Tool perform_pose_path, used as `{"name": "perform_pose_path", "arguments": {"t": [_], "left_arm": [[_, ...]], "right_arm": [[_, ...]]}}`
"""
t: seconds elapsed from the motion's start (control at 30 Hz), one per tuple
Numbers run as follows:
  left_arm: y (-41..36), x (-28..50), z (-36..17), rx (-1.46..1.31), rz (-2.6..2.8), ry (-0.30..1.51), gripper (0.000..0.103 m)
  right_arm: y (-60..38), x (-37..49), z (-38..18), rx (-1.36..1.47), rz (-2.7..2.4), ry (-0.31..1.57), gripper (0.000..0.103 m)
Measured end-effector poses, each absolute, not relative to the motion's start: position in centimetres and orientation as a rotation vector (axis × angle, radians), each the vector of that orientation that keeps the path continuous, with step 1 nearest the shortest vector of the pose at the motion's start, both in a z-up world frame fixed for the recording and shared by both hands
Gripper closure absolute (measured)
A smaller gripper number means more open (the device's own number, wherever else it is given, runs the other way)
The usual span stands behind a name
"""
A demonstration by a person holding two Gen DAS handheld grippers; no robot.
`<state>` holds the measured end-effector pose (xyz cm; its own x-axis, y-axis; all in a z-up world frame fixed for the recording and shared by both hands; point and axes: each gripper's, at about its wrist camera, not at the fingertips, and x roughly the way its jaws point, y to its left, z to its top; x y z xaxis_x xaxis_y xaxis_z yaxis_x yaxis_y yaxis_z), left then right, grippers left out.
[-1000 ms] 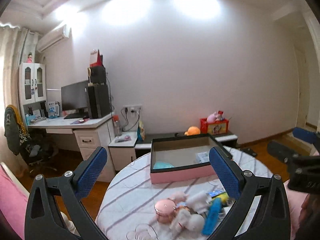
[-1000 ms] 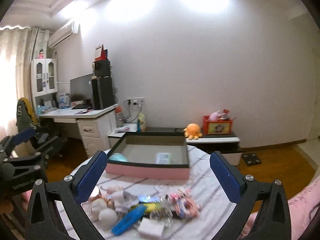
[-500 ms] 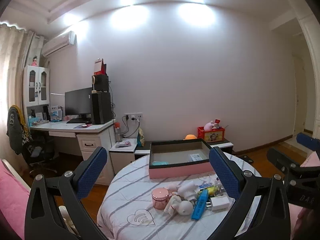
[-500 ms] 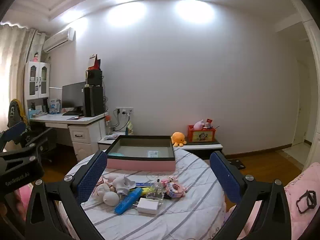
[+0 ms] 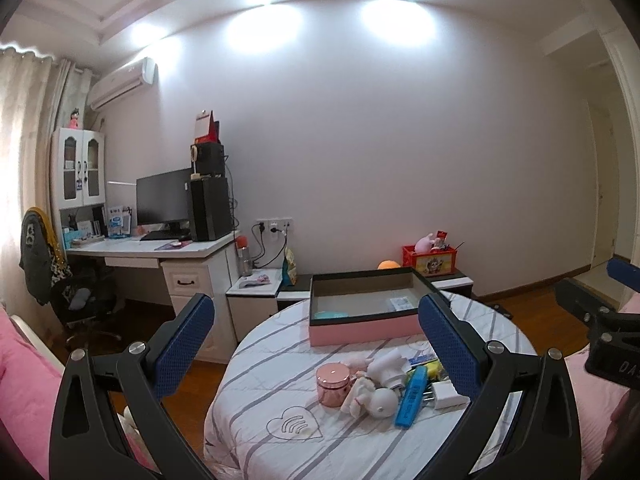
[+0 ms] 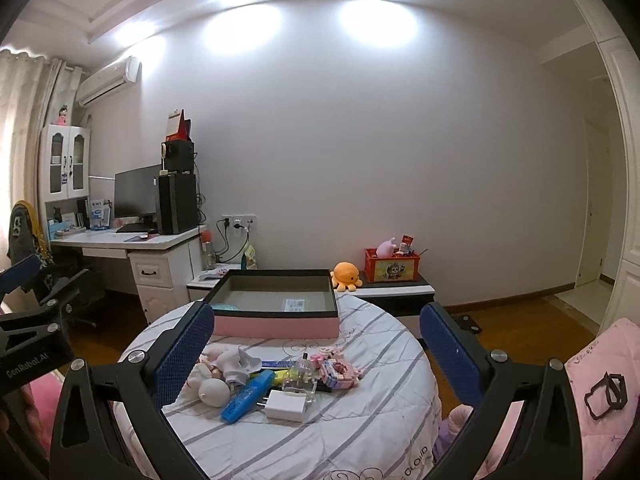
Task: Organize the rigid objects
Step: 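Withdraw both tools from the pink box back over the table, then grasp the white plush toy with the left tool while the right tool grasps the pink block donut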
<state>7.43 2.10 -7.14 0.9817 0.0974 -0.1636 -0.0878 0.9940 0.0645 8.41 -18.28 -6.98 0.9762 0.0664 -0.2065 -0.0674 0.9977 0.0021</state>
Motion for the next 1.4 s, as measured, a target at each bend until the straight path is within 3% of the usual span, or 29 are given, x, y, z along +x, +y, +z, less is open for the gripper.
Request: {"name": "perform_pose_path", "arguments": {"t": [0.57,1.1,1.2,1.23,1.4], "left_arm": [[3.6,17.7,-19.0,-0.094,-0.024,0.587,0.0],[0.2,24.4,-23.3,-0.043,-0.062,0.72,0.001],[0.6,24.7,-23.2,-0.059,-0.094,0.727,0.013],[0.8,24.7,-23.3,-0.072,-0.115,0.73,0.025],[0.9,23.8,-23.2,-0.029,-0.138,0.718,0.028]], "right_arm": [[-20.2,15.9,-16.1,0.021,0.042,0.526,0.0],[-22.2,20.7,-19.2,0.05,0.032,0.627,0.0],[-22.2,21.7,-19.9,0.049,0.039,0.655,0.0],[-22.2,21.9,-20.0,0.048,0.04,0.66,0.0],[-21.8,23.5,-20.4,0.032,0.065,0.686,0.0]]}}
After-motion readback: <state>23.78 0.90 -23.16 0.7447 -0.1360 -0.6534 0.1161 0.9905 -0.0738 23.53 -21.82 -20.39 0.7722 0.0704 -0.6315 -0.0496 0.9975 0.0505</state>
